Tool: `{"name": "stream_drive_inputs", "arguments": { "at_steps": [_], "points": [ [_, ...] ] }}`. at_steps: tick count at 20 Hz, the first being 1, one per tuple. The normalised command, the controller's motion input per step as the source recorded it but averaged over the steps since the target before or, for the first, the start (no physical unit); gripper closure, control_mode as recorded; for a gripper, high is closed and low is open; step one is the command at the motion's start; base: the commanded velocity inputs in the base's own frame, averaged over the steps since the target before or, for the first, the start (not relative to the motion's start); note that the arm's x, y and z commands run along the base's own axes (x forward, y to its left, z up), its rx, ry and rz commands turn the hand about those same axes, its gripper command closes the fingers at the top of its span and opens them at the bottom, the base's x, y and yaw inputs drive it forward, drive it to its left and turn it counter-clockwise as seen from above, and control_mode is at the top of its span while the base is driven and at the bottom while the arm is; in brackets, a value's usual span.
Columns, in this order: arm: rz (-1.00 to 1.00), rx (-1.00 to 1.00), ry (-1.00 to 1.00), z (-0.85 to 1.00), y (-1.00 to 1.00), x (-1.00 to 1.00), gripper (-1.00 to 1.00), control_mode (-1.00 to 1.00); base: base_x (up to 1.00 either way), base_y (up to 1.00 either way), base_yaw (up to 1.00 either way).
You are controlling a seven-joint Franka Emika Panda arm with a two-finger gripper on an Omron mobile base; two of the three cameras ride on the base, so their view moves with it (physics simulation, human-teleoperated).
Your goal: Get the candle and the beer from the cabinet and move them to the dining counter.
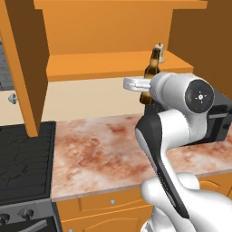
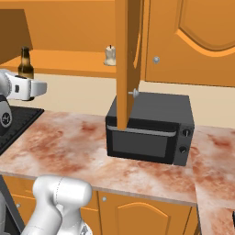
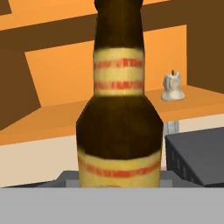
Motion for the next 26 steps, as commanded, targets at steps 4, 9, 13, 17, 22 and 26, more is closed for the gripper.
{"name": "stream_drive_inputs", "arguments": {
  "at_steps": [4,9,13,17,22,26],
  "points": [
    [0.00,0.00,0.00,0.00,0.00,0.00,1.00,-1.00,0.00,0.00,0.00],
    [0.00,0.00,0.00,0.00,0.00,0.00,1.00,-1.00,0.00,0.00,0.00],
    [0.00,0.00,0.00,0.00,0.00,0.00,1.00,1.00,0.00,0.00,0.00],
    [0.00,0.00,0.00,0.00,0.00,0.00,1.00,1.00,0.00,0.00,0.00],
    [0.00,0.00,0.00,0.00,0.00,0.00,1.00,1.00,-0.05,0.03,0.00],
    [0.00,0.00,0.00,0.00,0.00,0.00,1.00,1.00,-0.59,0.02,-0.18]
  ]
}}
